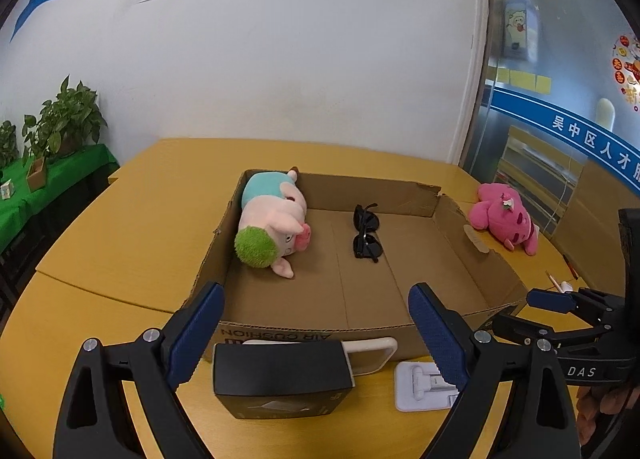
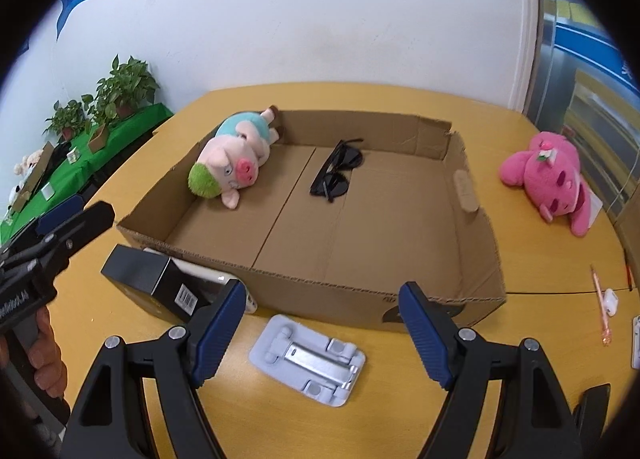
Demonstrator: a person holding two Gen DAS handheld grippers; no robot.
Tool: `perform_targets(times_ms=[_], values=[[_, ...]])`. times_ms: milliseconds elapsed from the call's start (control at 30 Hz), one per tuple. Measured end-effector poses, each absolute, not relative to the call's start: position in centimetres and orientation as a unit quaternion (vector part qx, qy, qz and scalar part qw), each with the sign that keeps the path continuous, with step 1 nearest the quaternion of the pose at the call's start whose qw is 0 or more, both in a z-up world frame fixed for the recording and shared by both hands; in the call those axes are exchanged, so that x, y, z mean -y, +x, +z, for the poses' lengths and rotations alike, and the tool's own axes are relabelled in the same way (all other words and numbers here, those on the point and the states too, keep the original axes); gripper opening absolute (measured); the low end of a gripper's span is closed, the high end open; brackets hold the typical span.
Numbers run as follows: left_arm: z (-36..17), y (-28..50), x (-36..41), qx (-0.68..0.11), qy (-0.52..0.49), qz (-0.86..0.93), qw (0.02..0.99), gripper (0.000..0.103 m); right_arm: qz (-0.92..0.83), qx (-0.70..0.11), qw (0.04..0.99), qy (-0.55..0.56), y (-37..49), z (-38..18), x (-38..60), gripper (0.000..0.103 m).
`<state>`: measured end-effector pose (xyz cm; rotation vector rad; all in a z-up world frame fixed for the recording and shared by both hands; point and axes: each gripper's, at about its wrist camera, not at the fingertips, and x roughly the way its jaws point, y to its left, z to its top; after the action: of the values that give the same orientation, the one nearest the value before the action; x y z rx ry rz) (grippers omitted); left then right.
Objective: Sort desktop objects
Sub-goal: 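Move the right gripper back toward the black charger box, then close the right gripper on the black charger box and lift it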
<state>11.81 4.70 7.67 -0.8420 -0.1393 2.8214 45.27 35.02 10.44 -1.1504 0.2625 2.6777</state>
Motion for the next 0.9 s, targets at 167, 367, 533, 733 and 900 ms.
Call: perform_targets(times_ms=[167, 367, 533, 733, 900], values=[[6.9, 11.0, -2.4, 0.057, -0.31, 0.944, 0.096, 0.095, 0.906, -0.122, 0.043, -0.402, 44.2, 9.5, -33.6, 0.079], [5.2, 9.5, -0.3, 0.058, -0.339, 0.933, 0.102, 0.095, 0.894, -0.172, -0.047, -0.411, 42.6, 8.1, -30.8, 0.079], [3.0, 8.2, 0.9, 0.065, -0.365, 0.922, 0.112, 0.095, 0.88, -0.209, -0.104, -0.413, 41.0, 6.7, -28.9, 0.078], [0.2, 6.9, 2.1, 0.108, -0.401, 0.898, 0.146, 0.093, 0.879, -0.203, -0.153, -0.403, 39.4, 6.3, -27.0, 0.077], [-0.9, 6.9, 2.2, 0.154, -0.415, 0.874, 0.201, 0.078, 0.879, -0.185, -0.184, -0.4, 38.7, 5.9, -24.9, 0.078]])
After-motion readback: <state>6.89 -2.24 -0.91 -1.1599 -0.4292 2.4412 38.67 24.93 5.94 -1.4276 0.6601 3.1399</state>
